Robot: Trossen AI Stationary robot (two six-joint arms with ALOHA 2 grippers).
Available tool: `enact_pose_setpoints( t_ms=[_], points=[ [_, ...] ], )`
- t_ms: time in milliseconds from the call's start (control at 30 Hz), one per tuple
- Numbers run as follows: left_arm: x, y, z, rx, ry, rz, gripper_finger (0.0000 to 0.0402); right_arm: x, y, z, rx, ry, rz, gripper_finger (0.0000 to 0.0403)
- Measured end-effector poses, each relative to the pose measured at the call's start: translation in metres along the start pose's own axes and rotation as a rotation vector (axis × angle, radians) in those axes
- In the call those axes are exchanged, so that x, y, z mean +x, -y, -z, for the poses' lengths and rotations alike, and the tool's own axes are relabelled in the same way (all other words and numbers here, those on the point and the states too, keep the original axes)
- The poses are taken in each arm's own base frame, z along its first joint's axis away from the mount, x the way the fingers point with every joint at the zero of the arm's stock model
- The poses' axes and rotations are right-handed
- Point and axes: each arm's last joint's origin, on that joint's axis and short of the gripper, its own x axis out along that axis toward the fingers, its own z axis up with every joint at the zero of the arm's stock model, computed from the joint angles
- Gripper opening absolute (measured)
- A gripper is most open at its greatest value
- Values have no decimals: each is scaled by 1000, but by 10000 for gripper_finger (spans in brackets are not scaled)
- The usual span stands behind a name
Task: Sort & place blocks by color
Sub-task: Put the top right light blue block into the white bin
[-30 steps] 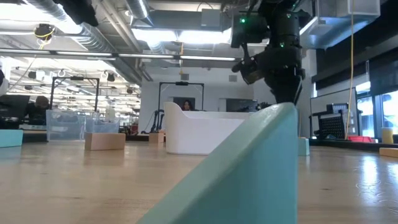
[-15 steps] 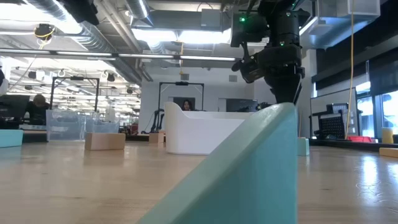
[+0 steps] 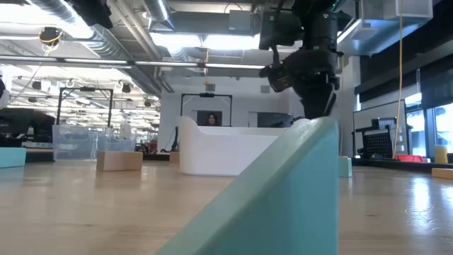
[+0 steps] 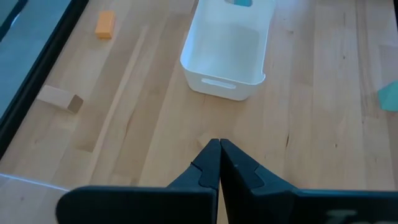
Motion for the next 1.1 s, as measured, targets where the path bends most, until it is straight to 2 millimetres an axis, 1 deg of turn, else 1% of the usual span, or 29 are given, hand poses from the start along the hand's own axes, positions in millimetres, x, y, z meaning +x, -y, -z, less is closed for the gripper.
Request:
enact_pose_setpoints(
  t_ms=[300, 500, 567, 667, 767, 933, 1033, 1100],
  points=[
    [0, 0, 0, 0, 0, 0, 0, 0, -1, -2, 92, 22, -12, 136],
    [0, 0, 0, 0, 0, 0, 0, -1, 3, 6, 127, -65, 29, 136],
    [0, 0, 0, 0, 0, 0, 0, -1, 2, 7, 150, -80, 10, 136],
    [0, 0, 0, 0, 0, 0, 0, -1, 0, 5, 137, -84, -48, 136],
    [0, 0, 0, 0, 0, 0, 0, -1, -1, 5, 97, -74, -53, 136],
    [0, 0, 0, 0, 0, 0, 0, -1, 0, 6, 122, -92, -46, 137],
    [0, 0, 0, 0, 0, 0, 0, -1, 0, 7, 121, -110, -58, 148],
    [0, 0, 0, 0, 0, 0, 0, -1, 0, 7, 126, -112, -61, 167]
  ],
)
